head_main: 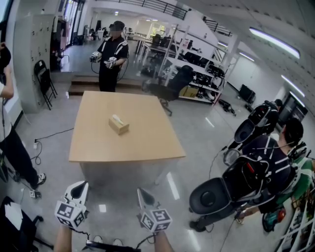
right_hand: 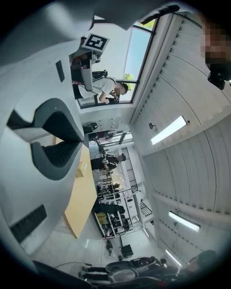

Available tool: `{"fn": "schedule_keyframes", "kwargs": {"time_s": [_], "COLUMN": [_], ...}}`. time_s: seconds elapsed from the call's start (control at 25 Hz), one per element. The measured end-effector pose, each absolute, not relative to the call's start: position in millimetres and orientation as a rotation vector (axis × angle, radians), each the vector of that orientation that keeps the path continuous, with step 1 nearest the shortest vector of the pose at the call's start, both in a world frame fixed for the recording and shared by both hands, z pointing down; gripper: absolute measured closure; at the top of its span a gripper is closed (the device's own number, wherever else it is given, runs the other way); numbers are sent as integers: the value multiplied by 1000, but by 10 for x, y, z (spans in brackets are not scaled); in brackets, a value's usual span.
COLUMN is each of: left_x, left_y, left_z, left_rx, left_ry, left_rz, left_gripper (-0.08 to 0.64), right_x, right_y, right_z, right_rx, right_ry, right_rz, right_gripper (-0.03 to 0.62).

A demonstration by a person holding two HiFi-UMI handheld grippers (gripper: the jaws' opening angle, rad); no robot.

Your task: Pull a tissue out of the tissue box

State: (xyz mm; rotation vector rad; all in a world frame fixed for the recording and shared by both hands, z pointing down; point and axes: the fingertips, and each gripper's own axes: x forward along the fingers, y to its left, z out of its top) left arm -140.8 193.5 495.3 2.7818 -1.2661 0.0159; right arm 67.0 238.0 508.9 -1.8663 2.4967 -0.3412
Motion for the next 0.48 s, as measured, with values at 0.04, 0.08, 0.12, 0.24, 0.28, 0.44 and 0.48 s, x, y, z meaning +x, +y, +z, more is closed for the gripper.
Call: {"fn": "schedule_keyframes", "kwargs": {"time_s": [0.04,0.08,0.12,0.24,0.28,0.44,0.48], "left_x": [-1380,-1349,-1316,-1236,-1228,-1228,-1228], "left_y": [1938,1943,1954,2000,2004,1996,1977], "left_z": [4959,4957,4952,4963,4966,4962,4955], "left_rx": [2777,2774,2776,2783,2782,2769,2768], "left_ry": [-1272,-1276,-1275,-1267,-1274,-1306,-1312], "left_rz": [9,5,7,23,23,23,19], "left_gripper": [552,552,552,552,552,552,552], "right_x": [664,662,668,720,738,811,828], "right_y": [2378,2368,2354,2343,2337,2297,2273], "right_z": [5099,5106,5109,5108,5108,5121,5116], "right_rx": [-1860,-1856,-1855,-1849,-1845,-1834,-1833], "right_ry": [2513,2526,2534,2531,2531,2537,2538], "right_rz": [-333,-325,-322,-334,-335,-336,-334], "right_gripper": [581,581,581,581,581,581,581]}}
